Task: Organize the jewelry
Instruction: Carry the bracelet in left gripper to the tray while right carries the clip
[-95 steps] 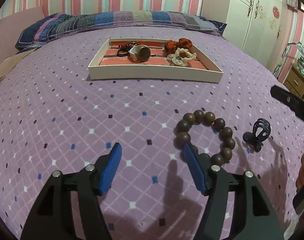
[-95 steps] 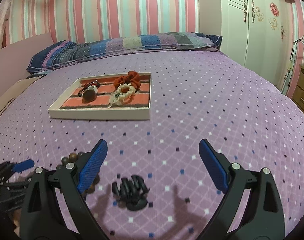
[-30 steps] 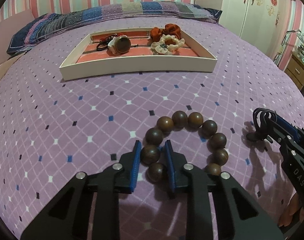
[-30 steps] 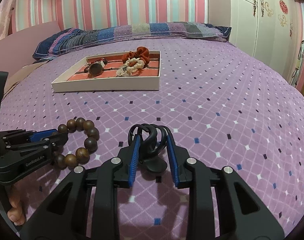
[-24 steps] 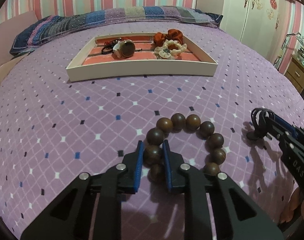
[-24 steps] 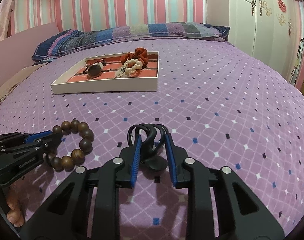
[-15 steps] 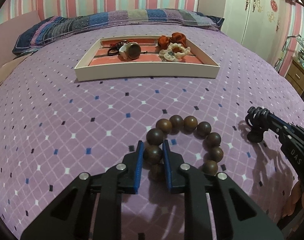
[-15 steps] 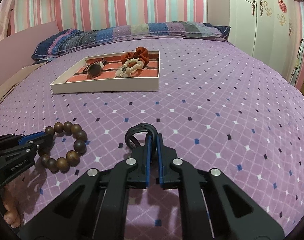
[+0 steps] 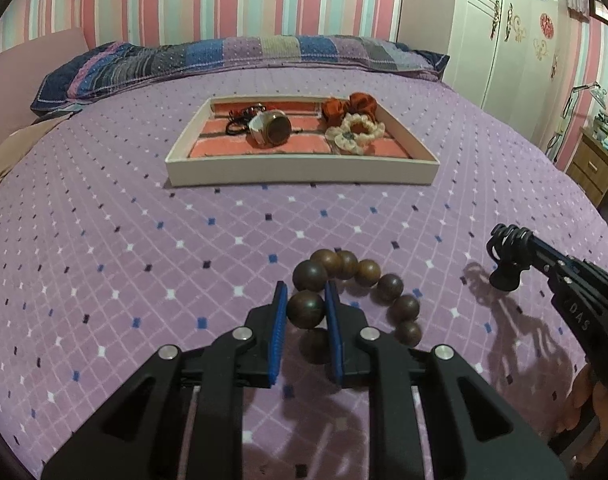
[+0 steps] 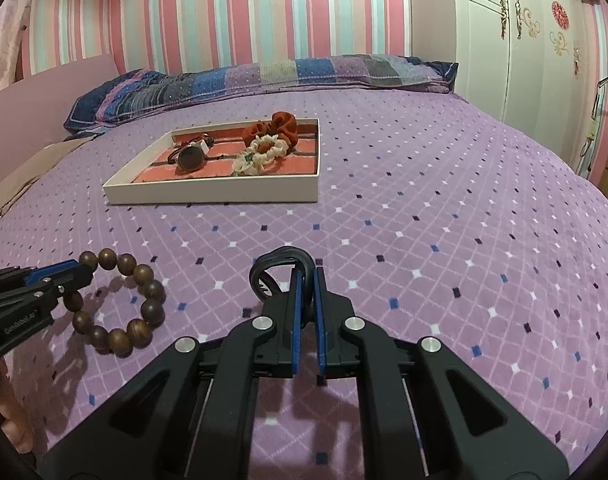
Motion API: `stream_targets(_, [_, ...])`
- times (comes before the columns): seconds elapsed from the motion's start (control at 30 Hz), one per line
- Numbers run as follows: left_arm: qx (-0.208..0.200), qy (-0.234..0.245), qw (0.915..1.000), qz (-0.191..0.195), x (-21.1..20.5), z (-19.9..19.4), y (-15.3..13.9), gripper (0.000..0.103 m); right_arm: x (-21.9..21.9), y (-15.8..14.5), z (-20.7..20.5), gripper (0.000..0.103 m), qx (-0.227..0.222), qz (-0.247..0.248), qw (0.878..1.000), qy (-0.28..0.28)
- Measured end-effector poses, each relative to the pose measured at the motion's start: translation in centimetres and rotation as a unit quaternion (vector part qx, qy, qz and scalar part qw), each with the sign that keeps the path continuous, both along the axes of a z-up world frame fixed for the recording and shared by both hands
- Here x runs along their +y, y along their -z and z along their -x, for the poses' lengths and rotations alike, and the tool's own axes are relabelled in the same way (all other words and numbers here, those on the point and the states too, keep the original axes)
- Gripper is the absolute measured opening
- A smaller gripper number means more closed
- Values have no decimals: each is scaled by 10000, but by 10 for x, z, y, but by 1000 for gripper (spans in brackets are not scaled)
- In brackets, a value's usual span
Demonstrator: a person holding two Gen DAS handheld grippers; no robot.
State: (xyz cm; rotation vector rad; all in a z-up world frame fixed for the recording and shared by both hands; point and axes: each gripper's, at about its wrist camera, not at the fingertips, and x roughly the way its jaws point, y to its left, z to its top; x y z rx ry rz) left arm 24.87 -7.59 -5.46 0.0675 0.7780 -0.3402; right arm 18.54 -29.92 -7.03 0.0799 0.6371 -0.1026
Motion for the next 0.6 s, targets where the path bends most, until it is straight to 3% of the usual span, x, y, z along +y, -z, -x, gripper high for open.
stream_targets(0.27, [-309, 25, 9995, 67, 12, -14, -40, 20, 4, -19, -22, 7, -157, -49, 9998, -82])
stream_targets(0.6, [-583, -23, 9983, 81, 19, -86, -87, 20, 5, -51, -92, 7, -304, -45, 9994, -141])
